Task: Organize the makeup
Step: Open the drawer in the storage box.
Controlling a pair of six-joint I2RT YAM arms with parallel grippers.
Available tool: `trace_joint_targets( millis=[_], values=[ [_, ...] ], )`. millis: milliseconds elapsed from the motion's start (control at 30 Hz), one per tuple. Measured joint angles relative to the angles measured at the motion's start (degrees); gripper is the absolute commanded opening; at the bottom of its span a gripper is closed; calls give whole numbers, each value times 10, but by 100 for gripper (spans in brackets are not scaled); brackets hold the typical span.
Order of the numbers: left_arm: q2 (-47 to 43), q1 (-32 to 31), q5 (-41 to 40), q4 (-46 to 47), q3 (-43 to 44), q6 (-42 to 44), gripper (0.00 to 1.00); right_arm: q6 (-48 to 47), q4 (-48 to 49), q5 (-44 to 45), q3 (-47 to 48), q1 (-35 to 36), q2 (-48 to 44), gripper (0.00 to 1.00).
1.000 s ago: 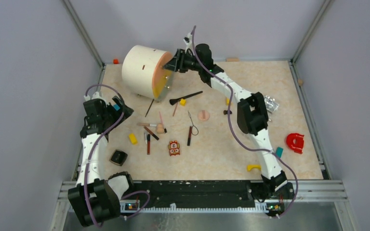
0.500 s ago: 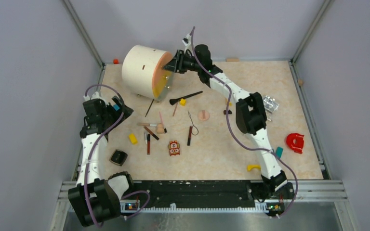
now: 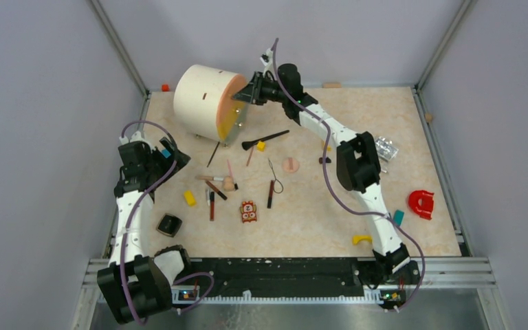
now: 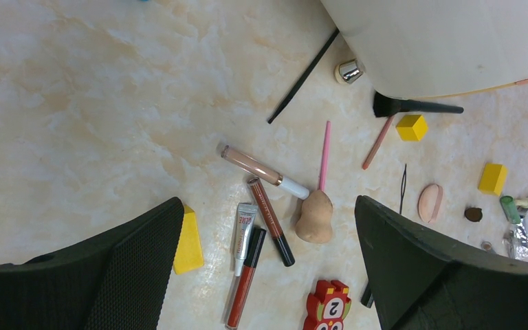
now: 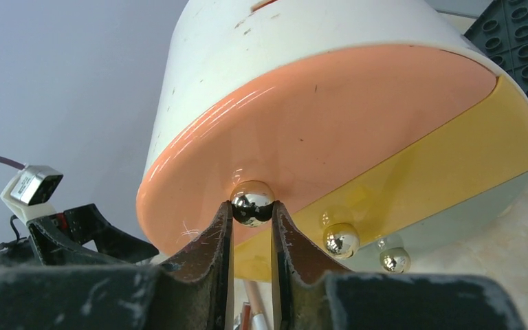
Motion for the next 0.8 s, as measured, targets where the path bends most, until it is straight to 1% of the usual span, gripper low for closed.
trace_joint_targets(
  millis=[200,367,800],
  values=[
    [0,0,0,0,0,0,99,-6,7,0,-7,0,0,1],
    [0,0,2,0,0,0,99,-11,42,4,-59,-1,-24,0],
    [0,0,5,0,0,0,99,-42,52,18,-161,-7,-95,0]
  ],
)
